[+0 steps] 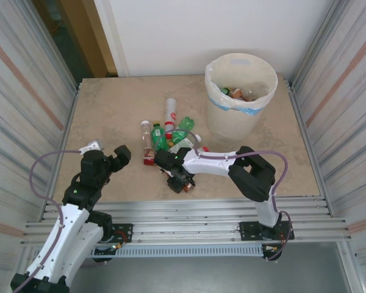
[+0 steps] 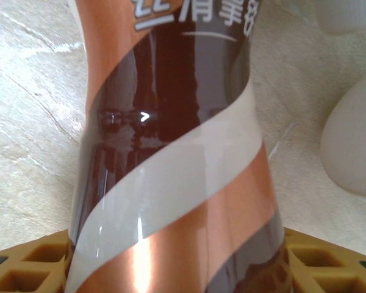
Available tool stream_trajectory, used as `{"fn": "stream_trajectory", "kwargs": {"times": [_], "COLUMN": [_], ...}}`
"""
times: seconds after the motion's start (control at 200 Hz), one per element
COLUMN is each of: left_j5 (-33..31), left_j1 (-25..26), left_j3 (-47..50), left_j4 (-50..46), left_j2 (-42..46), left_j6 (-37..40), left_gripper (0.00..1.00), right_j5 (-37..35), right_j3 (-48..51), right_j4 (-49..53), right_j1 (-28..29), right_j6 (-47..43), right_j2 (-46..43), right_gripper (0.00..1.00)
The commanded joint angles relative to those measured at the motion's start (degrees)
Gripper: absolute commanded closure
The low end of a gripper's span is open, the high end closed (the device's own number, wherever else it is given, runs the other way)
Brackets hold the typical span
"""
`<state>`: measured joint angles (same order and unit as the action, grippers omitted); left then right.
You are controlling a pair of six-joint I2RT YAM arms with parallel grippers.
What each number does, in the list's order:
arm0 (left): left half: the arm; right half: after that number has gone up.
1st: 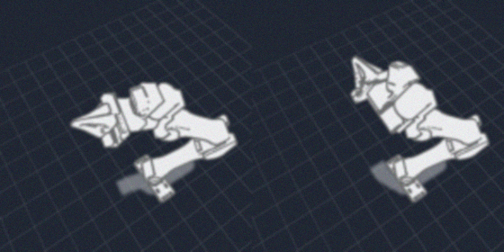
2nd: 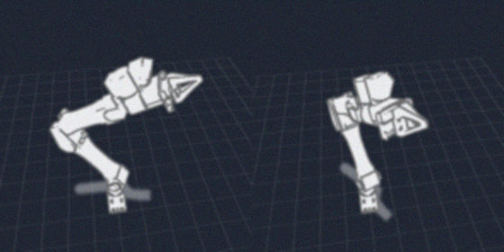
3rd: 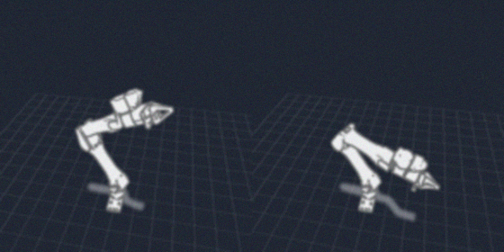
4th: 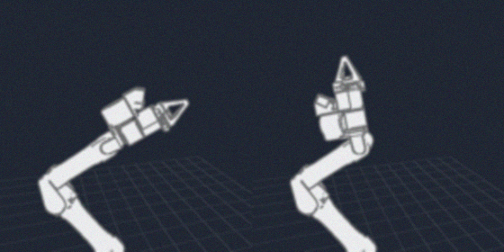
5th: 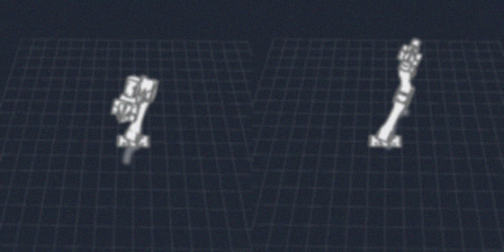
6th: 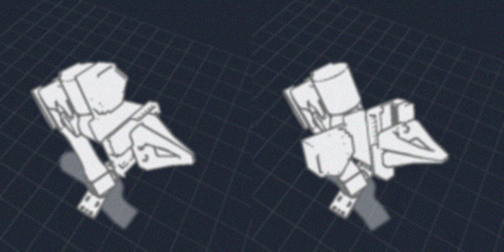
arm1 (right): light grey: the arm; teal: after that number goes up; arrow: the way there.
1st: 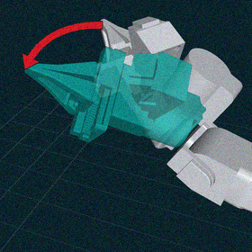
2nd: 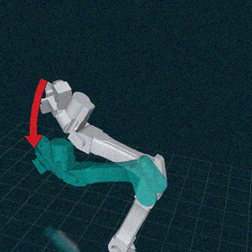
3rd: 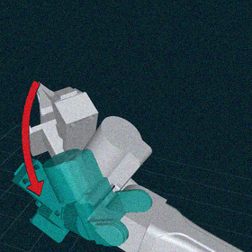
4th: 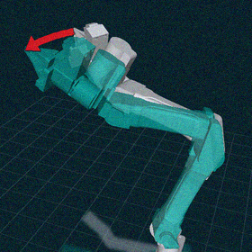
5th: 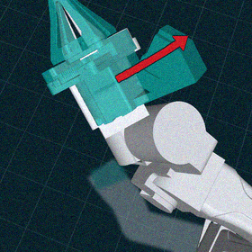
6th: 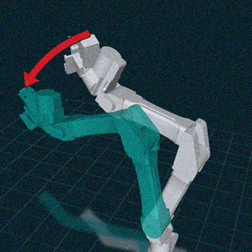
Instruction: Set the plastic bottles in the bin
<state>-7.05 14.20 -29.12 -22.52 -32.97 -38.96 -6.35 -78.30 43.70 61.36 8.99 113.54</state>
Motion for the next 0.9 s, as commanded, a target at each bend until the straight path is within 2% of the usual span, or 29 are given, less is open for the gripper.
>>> {"fn": "stream_trajectory", "kwargs": {"times": [0.0, 0.21, 0.436, 0.771, 0.897], "left_j5": [-0.6, -0.7, 0.0, 0.9, 4.8], "left_j1": [-0.6, -0.6, -0.6, -0.6, -0.6], "left_j3": [-1.5, -1.5, -2.0, -1.6, -1.2], "left_j4": [-1.0, -0.6, 0.0, 1.3, 2.8], "left_j2": [0.3, 0.5, 0.8, 1.1, 0.2], "left_j6": [0.9, 1.3, 2.2, 3.7, 4.2], "left_gripper": [0.01, 0.01, 0.01, 0.01, 0.01], "right_j5": [-0.5, -3.8, -5.7, -8.1, -8.7], "right_j3": [-1.4, -3.7, -5.5, -9.9, -13.2], "right_j4": [2.1, 5.4, 8.3, 12.2, 12.1], "right_j1": [-0.2, 0.7, 1.0, -0.9, -3.8], "right_j6": [-1.0, -0.7, 0.8, 3.1, 3.8], "right_j2": [1.6, -1.8, -9.0, -20.4, -24.5], "right_gripper": [0.52, 0.64, 0.71, 0.78, 0.78]}}
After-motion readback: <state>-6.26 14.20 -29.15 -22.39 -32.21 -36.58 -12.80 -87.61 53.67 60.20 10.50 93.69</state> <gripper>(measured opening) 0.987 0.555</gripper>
